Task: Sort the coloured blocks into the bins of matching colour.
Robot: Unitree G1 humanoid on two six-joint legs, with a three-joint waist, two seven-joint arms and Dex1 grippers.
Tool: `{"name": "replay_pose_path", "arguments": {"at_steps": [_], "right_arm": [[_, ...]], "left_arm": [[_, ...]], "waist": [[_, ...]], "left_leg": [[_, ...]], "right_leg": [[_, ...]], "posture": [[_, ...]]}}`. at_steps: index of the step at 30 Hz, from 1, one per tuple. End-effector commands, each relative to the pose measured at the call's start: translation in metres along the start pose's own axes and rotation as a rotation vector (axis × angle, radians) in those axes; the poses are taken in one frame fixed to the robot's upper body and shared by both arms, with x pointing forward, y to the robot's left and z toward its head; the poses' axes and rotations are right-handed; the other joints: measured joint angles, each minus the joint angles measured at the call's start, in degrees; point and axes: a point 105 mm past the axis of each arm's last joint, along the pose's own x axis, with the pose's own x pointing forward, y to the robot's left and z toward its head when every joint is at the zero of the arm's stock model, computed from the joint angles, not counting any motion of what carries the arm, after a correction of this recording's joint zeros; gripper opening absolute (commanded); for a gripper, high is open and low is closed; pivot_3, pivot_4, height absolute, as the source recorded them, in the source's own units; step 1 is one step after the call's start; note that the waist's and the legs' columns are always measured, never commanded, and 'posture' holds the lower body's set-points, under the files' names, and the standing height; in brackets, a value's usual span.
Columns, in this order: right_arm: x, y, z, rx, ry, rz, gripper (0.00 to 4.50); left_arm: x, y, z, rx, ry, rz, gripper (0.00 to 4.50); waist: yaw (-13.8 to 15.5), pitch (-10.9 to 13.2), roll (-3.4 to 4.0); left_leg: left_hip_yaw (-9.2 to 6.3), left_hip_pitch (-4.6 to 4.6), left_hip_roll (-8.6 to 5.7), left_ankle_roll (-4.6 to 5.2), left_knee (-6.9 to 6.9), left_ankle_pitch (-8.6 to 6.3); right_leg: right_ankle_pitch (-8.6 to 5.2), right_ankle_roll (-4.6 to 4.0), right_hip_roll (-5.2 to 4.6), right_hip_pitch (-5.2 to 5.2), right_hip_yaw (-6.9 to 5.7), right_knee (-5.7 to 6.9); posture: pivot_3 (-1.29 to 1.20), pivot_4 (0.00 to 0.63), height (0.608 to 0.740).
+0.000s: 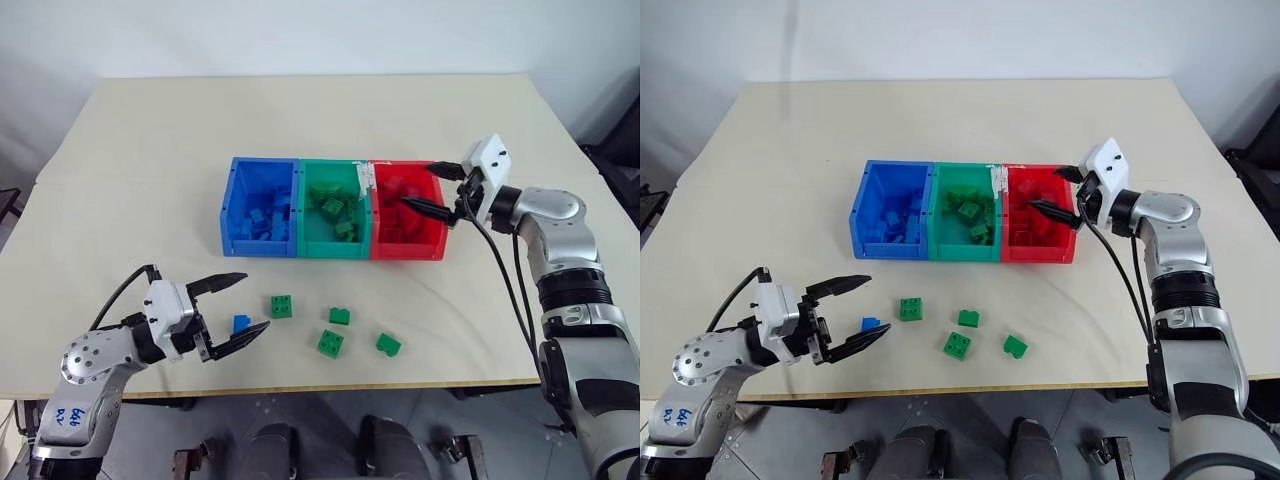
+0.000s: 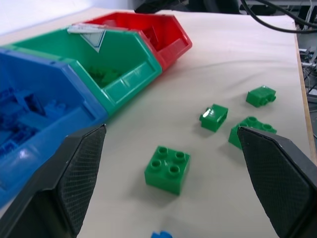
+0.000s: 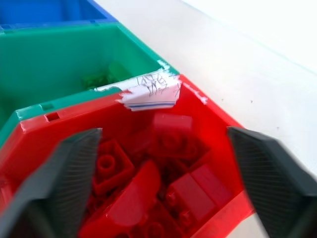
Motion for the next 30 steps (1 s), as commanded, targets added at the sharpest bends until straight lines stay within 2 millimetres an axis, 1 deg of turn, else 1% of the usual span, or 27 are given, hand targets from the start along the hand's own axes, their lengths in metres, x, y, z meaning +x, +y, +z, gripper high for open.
{"name": "replay_pose_path", "arguments": {"at_steps": [1,3,5,7,8,10,13,15,18,20,22,23,26,27,30], "right_arm": [[-0.032,0.002,0.025,-0.059,-0.124,0.014,4.48],[-0.052,0.015,0.025,-0.045,-0.154,0.065,4.48],[-0.081,0.028,0.011,-0.026,-0.099,0.068,4.48],[-0.105,0.037,0.000,-0.015,-0.052,0.050,4.48],[-0.113,0.041,-0.004,-0.012,-0.033,0.049,4.48],[-0.144,0.049,-0.023,-0.010,0.068,0.055,4.48],[-0.171,0.050,-0.039,-0.013,0.155,0.031,4.48],[-0.180,0.052,-0.046,-0.023,0.190,0.040,4.48],[-0.171,0.063,-0.045,-0.003,0.175,0.116,4.48],[-0.149,0.078,-0.038,0.013,0.139,0.213,4.48],[-0.136,0.089,-0.034,0.025,0.126,0.278,4.48],[-0.128,0.099,-0.033,0.041,0.131,0.337,4.48],[-0.104,0.135,-0.032,0.091,0.176,0.502,4.48],[-0.101,0.140,-0.032,0.105,0.185,0.521,4.48],[-0.090,0.156,-0.039,0.126,0.273,0.549,4.48]], "left_arm": [[0.005,0.005,0.001,-0.006,-0.026,-0.015,4.50],[0.009,0.006,-0.001,-0.003,-0.022,-0.041,4.50],[0.018,0.006,-0.005,-0.004,-0.016,-0.082,4.50],[0.026,0.007,-0.007,-0.008,-0.013,-0.103,4.50],[0.028,0.008,-0.008,-0.010,-0.012,-0.106,4.50],[0.034,0.005,-0.010,-0.016,-0.015,-0.149,4.50],[0.037,0.004,-0.009,-0.003,-0.025,-0.182,4.50],[0.037,0.003,-0.007,0.013,-0.041,-0.204,4.50],[0.034,0.004,0.000,0.006,-0.090,-0.212,4.50],[0.029,0.001,0.001,0.017,-0.077,-0.235,4.50],[0.024,-0.002,0.000,0.024,-0.061,-0.257,4.50],[0.020,-0.005,-0.001,0.028,-0.048,-0.278,4.50],[0.004,-0.015,-0.005,0.040,0.013,-0.334,4.50],[0.001,-0.017,-0.005,0.042,0.021,-0.342,4.50],[-0.010,-0.025,-0.008,0.051,0.051,-0.363,4.50]], "waist": [[0.3,0.0,0.00],[0.4,0.0,0.00],[0.9,0.0,0.00],[1.5,0.0,0.00],[1.4,0.0,0.00],[1.4,0.0,0.00],[1.2,0.0,0.00],[0.6,0.0,0.00],[0.0,0.0,0.00],[-0.2,0.0,0.00],[-0.2,0.0,0.00],[-0.1,0.0,0.01],[0.0,0.0,0.01],[0.0,0.0,0.01],[1.0,0.0,0.01]], "left_leg": [[0.00,0.00,-0.02,0.00,0.00,0.00],[0.02,-0.02,-0.04,0.01,0.00,-0.01],[0.05,-0.02,-0.08,0.02,0.00,-0.01],[0.24,-0.01,-0.17,0.01,-0.01,-0.01],[0.32,-0.01,-0.18,0.02,-0.01,-0.01],[0.45,0.02,-0.25,0.02,-0.01,-0.01],[0.56,0.11,-0.25,0.03,0.00,-0.01],[0.68,0.21,-0.19,0.02,0.00,-0.01],[0.68,0.27,-0.08,-0.01,-0.01,0.01],[0.57,0.29,-0.01,-0.02,-0.01,0.02],[0.38,0.33,0.11,-0.02,0.00,0.02],[0.36,0.33,0.11,-0.02,0.00,0.02],[0.23,0.26,0.14,-0.01,0.00,0.01],[0.18,0.23,0.14,-0.01,0.00,0.00],[0.07,0.14,0.04,0.02,0.03,-0.02]], "right_leg": [[0.00,0.00,-0.01,0.02,-0.01,-0.01],[0.00,0.00,-0.01,0.03,-0.01,-0.03],[0.00,0.00,-0.01,0.03,-0.02,-0.04],[0.00,0.00,0.01,0.10,-0.19,-0.04],[0.00,0.00,0.00,0.12,-0.18,-0.07],[0.01,0.01,-0.01,0.12,-0.12,-0.08],[0.01,0.02,0.00,0.12,-0.04,-0.06],[0.01,0.02,0.02,0.12,0.03,-0.05],[0.01,0.02,0.05,0.12,0.04,-0.01],[0.01,0.02,0.04,0.11,0.07,0.01],[0.01,0.02,0.04,0.10,0.13,0.03],[0.01,0.02,0.04,0.10,0.12,0.04],[0.01,0.02,0.01,0.09,0.11,0.00],[0.01,0.02,0.01,0.08,0.08,-0.03],[0.01,0.02,-0.07,0.07,0.08,-0.04]], "posture": [[0.00,0.150,0.740],[0.00,0.150,0.740],[0.00,0.150,0.740],[0.00,0.150,0.740],[0.00,0.150,0.740],[0.00,0.150,0.740],[0.00,0.150,0.740],[0.00,0.150,0.740],[0.00,0.150,0.740],[0.00,0.150,0.740],[0.00,0.150,0.740],[0.00,0.150,0.740],[0.00,0.150,0.740],[0.00,0.150,0.740],[0.00,0.150,0.740]]}}
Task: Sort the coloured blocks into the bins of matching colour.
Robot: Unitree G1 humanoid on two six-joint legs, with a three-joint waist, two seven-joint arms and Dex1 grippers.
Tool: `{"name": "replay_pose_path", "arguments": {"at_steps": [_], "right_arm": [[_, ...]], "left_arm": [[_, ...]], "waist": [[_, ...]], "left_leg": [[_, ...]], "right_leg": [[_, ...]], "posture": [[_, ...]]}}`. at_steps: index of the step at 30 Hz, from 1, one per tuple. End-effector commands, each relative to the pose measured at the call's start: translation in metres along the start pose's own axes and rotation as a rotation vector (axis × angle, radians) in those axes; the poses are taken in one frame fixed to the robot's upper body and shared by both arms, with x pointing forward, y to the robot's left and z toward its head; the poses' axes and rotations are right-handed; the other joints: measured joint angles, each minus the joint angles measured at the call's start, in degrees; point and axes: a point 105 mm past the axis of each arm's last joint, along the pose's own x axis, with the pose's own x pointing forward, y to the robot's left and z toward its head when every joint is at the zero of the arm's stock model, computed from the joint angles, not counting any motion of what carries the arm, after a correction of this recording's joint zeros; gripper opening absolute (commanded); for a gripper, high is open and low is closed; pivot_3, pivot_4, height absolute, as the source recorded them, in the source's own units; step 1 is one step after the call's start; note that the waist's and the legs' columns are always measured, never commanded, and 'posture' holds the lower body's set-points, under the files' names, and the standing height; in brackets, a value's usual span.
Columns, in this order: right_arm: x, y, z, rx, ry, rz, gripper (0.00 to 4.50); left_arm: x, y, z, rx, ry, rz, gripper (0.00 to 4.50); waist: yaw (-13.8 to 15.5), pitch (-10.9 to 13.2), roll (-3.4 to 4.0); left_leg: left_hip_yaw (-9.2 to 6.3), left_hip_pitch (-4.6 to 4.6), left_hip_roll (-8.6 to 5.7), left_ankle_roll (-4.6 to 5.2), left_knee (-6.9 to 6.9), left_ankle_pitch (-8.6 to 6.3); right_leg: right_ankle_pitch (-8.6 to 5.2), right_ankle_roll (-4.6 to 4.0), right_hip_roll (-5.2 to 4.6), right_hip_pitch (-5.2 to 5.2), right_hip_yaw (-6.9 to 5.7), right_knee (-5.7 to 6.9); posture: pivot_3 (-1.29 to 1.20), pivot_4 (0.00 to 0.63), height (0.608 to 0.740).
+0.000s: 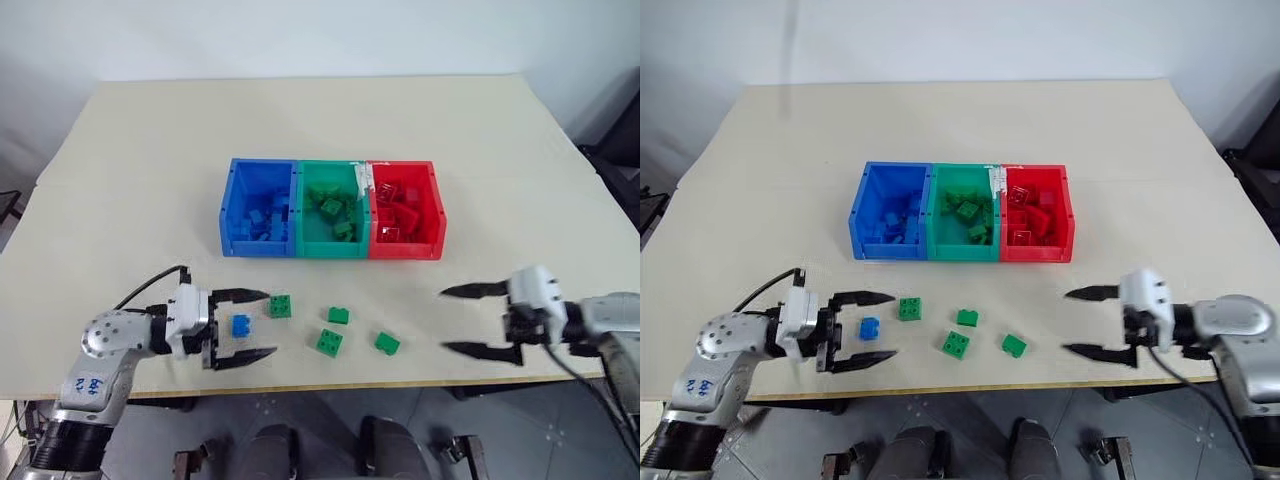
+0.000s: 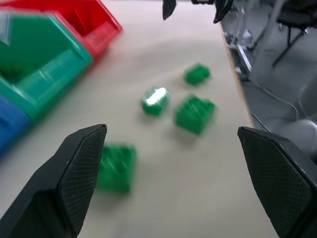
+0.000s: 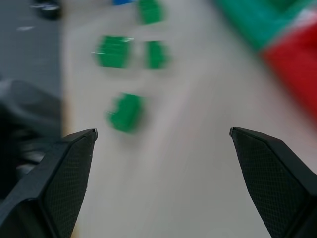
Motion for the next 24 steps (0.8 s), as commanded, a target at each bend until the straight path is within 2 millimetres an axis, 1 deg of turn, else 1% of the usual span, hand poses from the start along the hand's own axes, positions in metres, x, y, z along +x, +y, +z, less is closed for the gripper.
{"name": "replay_pose_path", "arguments": {"at_steps": [1,5,7,9,12,13,14,16,17,18,20,21,22,24], "right_arm": [[0.018,0.007,0.002,0.019,0.065,0.016,4.48],[0.037,0.012,-0.004,0.003,0.091,0.026,4.48],[0.043,0.011,-0.012,-0.001,0.112,0.009,4.48],[0.048,0.011,-0.016,-0.001,0.101,0.003,4.48],[0.052,0.008,-0.017,-0.025,0.080,-0.013,3.89],[0.053,0.006,-0.016,-0.038,0.076,-0.017,3.61],[0.054,0.005,-0.015,-0.051,0.069,-0.022,3.20],[0.055,0.003,-0.013,-0.061,0.057,-0.019,2.55],[0.055,0.002,-0.011,-0.068,0.049,-0.014,2.13],[0.054,0.001,-0.010,-0.071,0.045,-0.012,1.83],[0.054,-0.003,-0.006,-0.085,0.021,-0.014,1.05],[0.054,-0.005,-0.004,-0.090,0.011,-0.015,0.81],[0.055,-0.007,0.000,-0.093,-0.008,-0.005,0.81],[0.058,-0.017,0.018,-0.084,-0.089,-0.024,0.81]], "left_arm": [[-0.008,-0.012,0.010,0.061,0.005,-0.035,4.50],[-0.009,-0.022,0.006,0.051,0.029,-0.042,4.50],[-0.009,-0.023,0.006,0.054,0.033,-0.029,4.50],[-0.009,-0.022,0.007,0.054,0.029,-0.007,4.50],[-0.009,-0.022,0.008,0.052,0.030,0.019,4.50],[-0.009,-0.021,0.008,0.051,0.031,0.026,4.50],[-0.009,-0.021,0.007,0.052,0.032,0.032,4.50],[-0.010,-0.020,0.008,0.052,0.030,0.053,4.50],[-0.010,-0.019,0.008,0.052,0.028,0.064,4.50],[-0.011,-0.017,0.009,0.054,0.023,0.080,4.50],[-0.015,-0.012,0.009,0.053,0.019,0.129,4.50],[-0.016,-0.010,0.008,0.054,0.020,0.146,4.50],[-0.019,-0.008,0.007,0.053,0.024,0.166,4.50],[-0.023,-0.004,0.007,0.055,0.025,0.207,4.50]], "waist": [[0.4,0.0,-0.01],[0.6,0.0,0.00],[0.6,0.0,-0.01],[0.5,0.0,0.00],[0.5,0.0,-0.01],[0.5,0.0,-0.01],[0.5,0.0,-0.01],[0.4,0.0,-0.01],[0.4,0.0,-0.01],[0.4,0.0,-0.01],[0.4,0.0,-0.01],[0.4,0.0,-0.01],[0.4,0.0,-0.01],[0.3,0.0,-0.01]], "left_leg": [[-0.01,-0.01,-0.01,0.01,0.00,-0.01],[-0.10,-0.03,-0.02,-0.01,0.00,-0.03],[-0.09,-0.03,-0.01,-0.02,0.00,-0.03],[-0.07,-0.03,-0.01,-0.02,-0.01,-0.03],[-0.05,-0.02,0.00,-0.02,-0.01,-0.03],[-0.04,-0.02,0.00,-0.02,-0.01,-0.03],[-0.03,-0.01,-0.01,-0.02,-0.01,-0.03],[-0.03,-0.01,0.00,-0.02,-0.01,-0.03],[-0.03,-0.01,0.00,-0.02,-0.01,-0.03],[-0.03,-0.01,0.00,-0.02,-0.01,-0.03],[-0.03,-0.02,0.00,-0.02,-0.01,-0.03],[-0.03,-0.01,0.00,-0.02,-0.01,-0.03],[-0.03,-0.01,0.00,-0.01,-0.01,-0.03],[-0.02,-0.01,0.00,-0.01,-0.01,-0.03]], "right_leg": [[0.00,0.00,-0.01,0.00,0.01,-0.02],[0.00,-0.01,-0.02,0.00,-0.02,-0.03],[0.00,-0.01,0.00,0.00,-0.03,-0.03],[0.00,-0.01,0.01,0.00,-0.03,-0.02],[0.00,-0.01,0.04,0.01,-0.04,-0.02],[0.00,-0.01,0.04,0.01,-0.04,-0.01],[0.00,-0.01,0.04,0.01,-0.04,-0.01],[0.00,-0.01,0.06,0.01,-0.04,-0.01],[0.00,-0.01,0.06,0.01,-0.04,-0.01],[0.00,-0.01,0.05,0.01,-0.04,-0.01],[0.00,-0.01,0.06,0.01,-0.04,-0.01],[0.00,-0.01,0.06,0.01,-0.04,-0.01],[0.00,-0.01,0.06,0.01,-0.04,-0.01],[0.00,-0.01,0.06,0.01,-0.04,-0.01]], "posture": [[0.00,0.150,0.740],[0.00,0.150,0.740],[0.00,0.150,0.740],[0.00,0.150,0.740],[0.00,0.150,0.740],[0.00,0.150,0.740],[0.00,0.150,0.740],[0.00,0.150,0.740],[0.00,0.150,0.740],[0.00,0.150,0.740],[0.00,0.150,0.740],[0.00,0.150,0.740],[0.00,0.150,0.740],[0.00,0.150,0.740]]}}
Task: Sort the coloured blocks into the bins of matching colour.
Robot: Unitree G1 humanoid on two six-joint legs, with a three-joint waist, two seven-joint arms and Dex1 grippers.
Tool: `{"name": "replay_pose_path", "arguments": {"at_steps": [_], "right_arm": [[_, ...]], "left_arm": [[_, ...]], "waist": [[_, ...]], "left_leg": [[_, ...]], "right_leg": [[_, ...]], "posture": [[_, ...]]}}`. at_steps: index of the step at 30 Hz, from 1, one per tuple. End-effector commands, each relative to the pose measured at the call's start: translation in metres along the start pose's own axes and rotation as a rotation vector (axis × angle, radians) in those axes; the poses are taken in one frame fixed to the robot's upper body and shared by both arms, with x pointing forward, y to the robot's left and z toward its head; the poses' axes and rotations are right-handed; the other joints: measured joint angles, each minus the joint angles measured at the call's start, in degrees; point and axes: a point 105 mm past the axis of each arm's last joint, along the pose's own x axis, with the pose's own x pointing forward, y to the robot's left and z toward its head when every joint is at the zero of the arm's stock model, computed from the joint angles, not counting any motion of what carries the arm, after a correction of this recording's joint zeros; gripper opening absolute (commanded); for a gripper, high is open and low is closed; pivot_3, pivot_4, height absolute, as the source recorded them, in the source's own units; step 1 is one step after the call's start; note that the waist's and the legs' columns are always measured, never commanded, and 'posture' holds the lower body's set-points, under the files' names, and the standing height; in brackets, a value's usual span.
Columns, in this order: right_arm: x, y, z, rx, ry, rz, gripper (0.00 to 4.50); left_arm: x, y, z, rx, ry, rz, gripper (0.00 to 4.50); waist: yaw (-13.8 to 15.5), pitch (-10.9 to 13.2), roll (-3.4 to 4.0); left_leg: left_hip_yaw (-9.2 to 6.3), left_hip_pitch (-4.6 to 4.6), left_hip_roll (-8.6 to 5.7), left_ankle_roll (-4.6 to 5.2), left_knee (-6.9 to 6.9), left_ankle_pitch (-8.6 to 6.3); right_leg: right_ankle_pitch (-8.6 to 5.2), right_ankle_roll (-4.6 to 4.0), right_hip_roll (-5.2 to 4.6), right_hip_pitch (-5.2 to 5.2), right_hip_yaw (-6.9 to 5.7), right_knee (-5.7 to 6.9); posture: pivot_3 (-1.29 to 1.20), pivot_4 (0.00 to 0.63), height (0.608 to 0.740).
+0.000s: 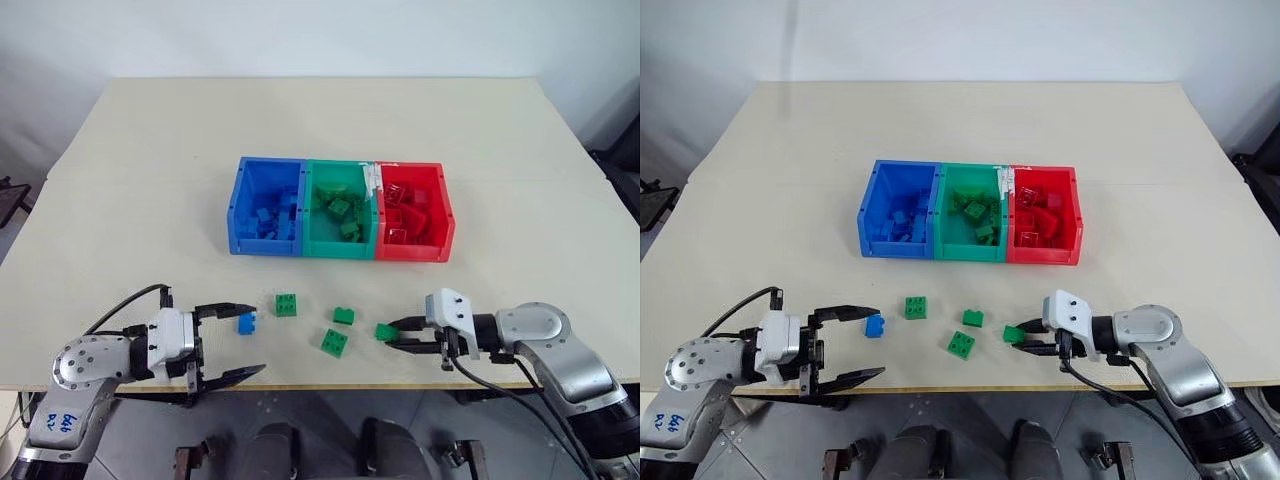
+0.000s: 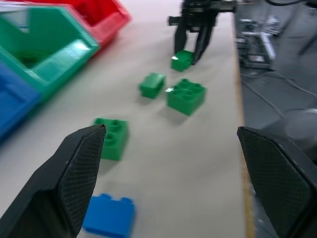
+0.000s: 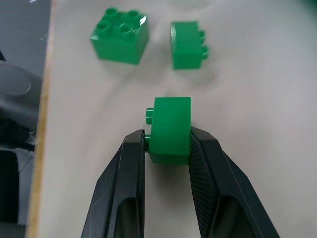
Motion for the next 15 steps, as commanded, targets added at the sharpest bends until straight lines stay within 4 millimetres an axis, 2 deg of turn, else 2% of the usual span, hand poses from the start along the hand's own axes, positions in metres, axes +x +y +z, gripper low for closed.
{"name": "replay_pose_path", "arguments": {"at_steps": [1,5,8,11,15], "right_arm": [[0.001,-0.020,0.037,-0.016,-0.157,-0.037,0.81],[0.007,-0.065,0.084,-0.008,-0.299,-0.161,0.81],[0.015,-0.100,0.112,-0.024,-0.343,-0.266,0.81],[0.024,-0.126,0.125,-0.039,-0.344,-0.348,0.81],[0.034,-0.142,0.136,-0.062,-0.347,-0.378,0.81]], "left_arm": [[-0.010,0.009,0.003,0.018,-0.010,0.093,4.50],[-0.018,0.015,0.005,-0.006,-0.022,0.182,4.50],[-0.023,0.017,0.004,-0.020,-0.017,0.238,4.50],[-0.024,0.016,0.005,-0.021,-0.016,0.260,4.50],[-0.024,0.014,0.007,-0.025,-0.021,0.270,4.50]], "waist": [[-0.2,0.0,0.01],[-1.3,0.0,0.00],[-1.6,0.0,0.00],[-1.5,0.0,-0.01],[-1.5,0.0,-0.01]], "left_leg": [[0.00,0.00,0.02,0.00,0.00,0.00],[0.01,0.01,0.07,-0.02,0.00,0.01],[0.00,-0.01,0.07,-0.03,-0.01,0.01],[0.01,-0.07,0.05,-0.03,-0.05,0.01],[-0.03,-0.23,-0.03,-0.02,-0.05,0.00]], "right_leg": [[0.00,0.00,0.01,0.00,0.00,0.01],[0.00,-0.01,0.02,-0.04,0.00,0.06],[-0.02,-0.03,0.02,-0.09,0.00,0.10],[-0.03,-0.06,0.02,-0.22,0.02,0.16],[-0.04,-0.08,-0.01,-0.38,0.01,0.25]], "posture": [[0.00,0.150,0.740],[0.00,0.150,0.740],[0.00,0.150,0.740],[0.00,0.150,0.740],[0.00,0.150,0.740]]}}
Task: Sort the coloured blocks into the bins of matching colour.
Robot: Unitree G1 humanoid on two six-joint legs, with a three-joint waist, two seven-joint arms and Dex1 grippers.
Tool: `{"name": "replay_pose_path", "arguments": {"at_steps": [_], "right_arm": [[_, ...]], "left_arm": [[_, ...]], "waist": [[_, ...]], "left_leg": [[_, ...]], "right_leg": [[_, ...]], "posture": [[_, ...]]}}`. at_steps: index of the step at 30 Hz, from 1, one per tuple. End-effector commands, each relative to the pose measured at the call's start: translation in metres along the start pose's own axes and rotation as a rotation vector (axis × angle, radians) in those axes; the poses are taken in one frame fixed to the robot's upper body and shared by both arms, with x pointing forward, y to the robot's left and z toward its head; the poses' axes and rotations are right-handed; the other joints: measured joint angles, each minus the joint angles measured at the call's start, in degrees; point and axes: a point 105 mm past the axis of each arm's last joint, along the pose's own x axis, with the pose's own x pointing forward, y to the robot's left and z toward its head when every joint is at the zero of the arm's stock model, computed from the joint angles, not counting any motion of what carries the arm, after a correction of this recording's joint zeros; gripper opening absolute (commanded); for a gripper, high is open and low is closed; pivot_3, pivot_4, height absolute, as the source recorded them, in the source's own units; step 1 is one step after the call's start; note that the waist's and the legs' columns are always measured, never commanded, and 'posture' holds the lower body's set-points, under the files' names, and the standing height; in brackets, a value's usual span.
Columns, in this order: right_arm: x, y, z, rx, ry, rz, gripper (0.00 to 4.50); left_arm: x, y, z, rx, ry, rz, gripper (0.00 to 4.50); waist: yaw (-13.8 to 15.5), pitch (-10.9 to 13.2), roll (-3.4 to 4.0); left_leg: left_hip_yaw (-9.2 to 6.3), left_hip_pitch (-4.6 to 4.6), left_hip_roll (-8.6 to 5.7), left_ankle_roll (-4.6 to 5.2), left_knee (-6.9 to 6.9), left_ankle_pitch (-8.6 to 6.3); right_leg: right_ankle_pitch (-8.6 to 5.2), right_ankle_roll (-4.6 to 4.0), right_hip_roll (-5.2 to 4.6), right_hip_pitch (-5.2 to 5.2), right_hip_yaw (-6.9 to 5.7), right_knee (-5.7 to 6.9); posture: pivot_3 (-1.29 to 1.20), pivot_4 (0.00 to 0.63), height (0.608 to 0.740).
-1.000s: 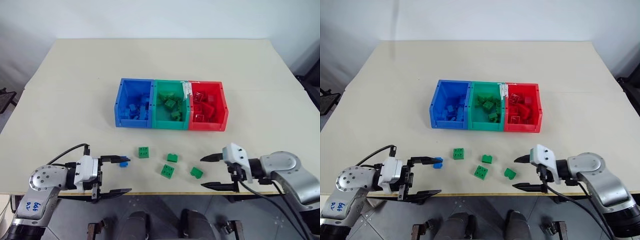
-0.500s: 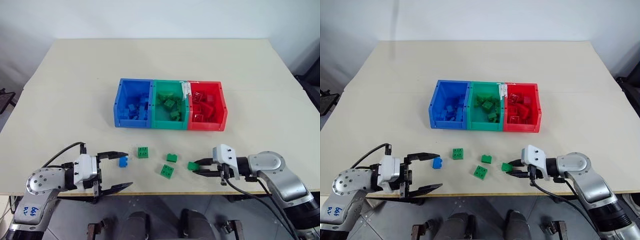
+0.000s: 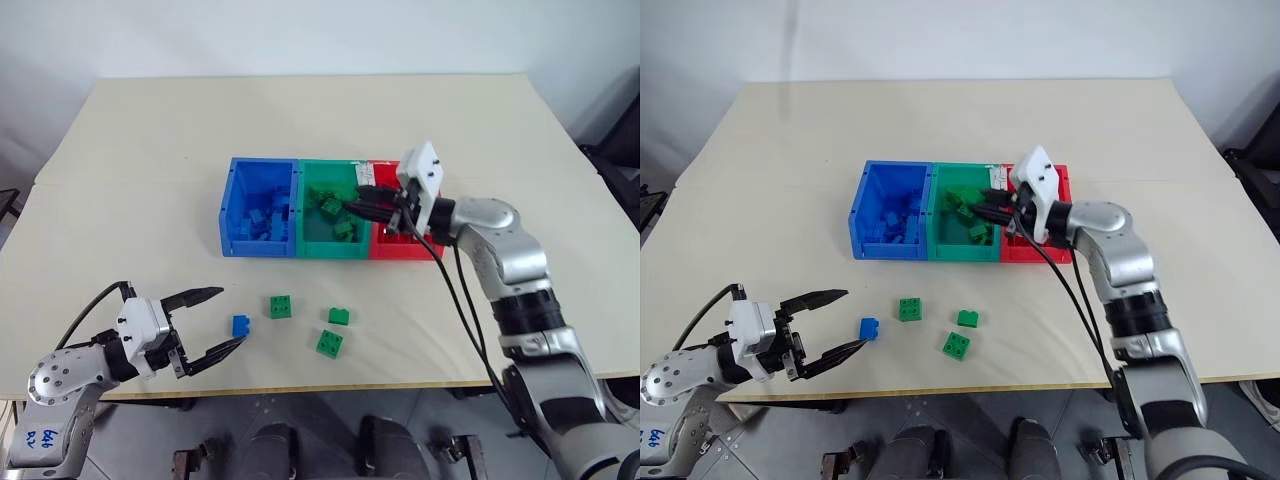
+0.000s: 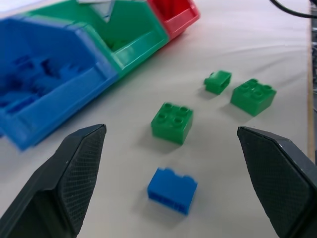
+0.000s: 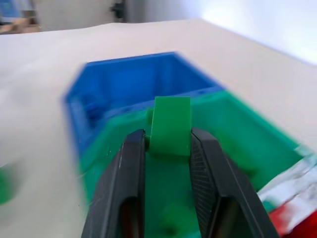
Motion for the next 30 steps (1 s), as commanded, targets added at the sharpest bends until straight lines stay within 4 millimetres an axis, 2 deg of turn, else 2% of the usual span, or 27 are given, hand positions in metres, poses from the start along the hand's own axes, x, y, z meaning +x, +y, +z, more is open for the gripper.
{"name": "replay_pose_path", "arguments": {"at_steps": [1,2,4,7,11,14,16,19,23,27,28,30], "right_arm": [[0.006,-0.010,0.010,-0.043,-0.031,-0.030,0.81],[0.008,-0.010,0.015,-0.048,-0.051,-0.027,1.54],[0.009,-0.011,0.019,-0.054,-0.070,-0.024,2.15],[0.000,-0.009,0.020,-0.068,-0.086,-0.009,3.21],[-0.029,0.000,0.016,-0.086,-0.113,0.030,4.46],[-0.077,0.016,0.007,-0.126,-0.137,0.080,4.46],[-0.097,0.026,0.008,-0.144,-0.167,0.111,4.46],[-0.145,0.033,-0.026,-0.135,-0.012,0.101,4.46],[-0.191,0.031,-0.052,-0.100,0.130,0.029,4.46],[-0.209,0.029,-0.065,-0.104,0.187,-0.003,4.46],[-0.210,0.028,-0.066,-0.110,0.193,-0.004,4.46],[-0.200,0.029,-0.068,-0.108,0.196,0.011,4.46]], "left_arm": [[-0.001,-0.001,0.014,0.031,-0.037,0.012,4.50],[-0.002,-0.002,0.014,0.014,-0.042,0.010,4.50],[-0.002,-0.003,0.015,-0.007,-0.045,0.006,4.50],[0.001,-0.005,0.015,-0.016,-0.040,-0.007,4.50],[0.007,-0.001,0.015,-0.016,-0.047,-0.011,4.50],[0.017,0.001,0.013,-0.020,-0.041,-0.051,4.50],[0.021,0.002,0.011,-0.021,-0.032,-0.071,4.50],[0.032,0.003,0.010,-0.015,-0.040,-0.134,4.50],[0.046,0.004,0.013,0.006,-0.068,-0.201,4.50],[0.054,0.002,0.016,0.057,-0.083,-0.254,4.50],[0.055,0.002,0.017,0.068,-0.085,-0.258,4.50],[0.053,0.003,0.015,0.069,-0.082,-0.253,4.50]], "waist": [[-0.1,0.0,0.00],[-0.1,0.0,0.00],[-0.2,0.0,0.00],[-0.3,0.0,0.00],[0.2,0.0,-0.01],[1.1,0.0,-0.03],[1.2,0.0,-0.03],[1.1,0.0,-0.05],[1.4,0.0,-0.06],[0.8,0.0,-0.07],[0.6,0.0,-0.06],[0.2,0.0,-0.07]], "left_leg": [[0.02,-0.04,-0.01,0.01,0.00,0.00],[0.02,-0.08,-0.01,0.01,-0.01,0.00],[0.10,-0.15,-0.02,0.01,-0.02,0.00],[0.26,-0.17,-0.06,0.00,-0.02,0.00],[0.28,-0.17,-0.04,0.01,-0.02,0.00],[0.30,-0.18,-0.09,0.01,0.00,0.00],[0.40,-0.17,-0.17,0.03,-0.01,-0.02],[0.63,-0.14,-0.20,0.04,-0.02,-0.03],[1.14,-0.03,-0.16,0.04,0.00,-0.02],[1.25,0.14,-0.10,0.03,0.02,-0.01],[1.25,0.15,-0.08,0.02,0.02,-0.01],[1.24,0.18,-0.06,0.01,0.02,0.00]], "right_leg": [[0.00,0.00,0.00,-0.04,0.01,0.00],[0.00,0.00,0.00,-0.09,0.01,0.01],[0.00,0.00,0.00,-0.26,0.04,0.11],[-0.01,-0.01,0.01,-0.37,0.01,0.21],[-0.01,-0.01,-0.02,-0.36,0.01,0.22],[-0.01,-0.01,-0.04,-0.33,0.00,0.19],[-0.01,-0.01,-0.02,-0.36,0.00,0.17],[0.00,0.00,0.01,-0.36,0.02,0.10],[0.00,0.00,0.03,-0.32,0.11,0.14],[0.01,0.01,0.03,-0.31,0.22,0.23],[0.01,0.01,0.03,-0.32,0.22,0.27],[0.00,0.01,0.03,-0.32,0.23,0.30]], "posture": [[0.00,0.150,0.740],[0.00,0.150,0.740],[0.00,0.150,0.740],[0.00,0.150,0.740],[0.00,0.150,0.740],[0.00,0.150,0.740],[0.00,0.150,0.740],[0.00,0.150,0.740],[0.00,0.150,0.740],[0.00,0.150,0.740],[0.00,0.150,0.740],[0.00,0.150,0.740]]}}
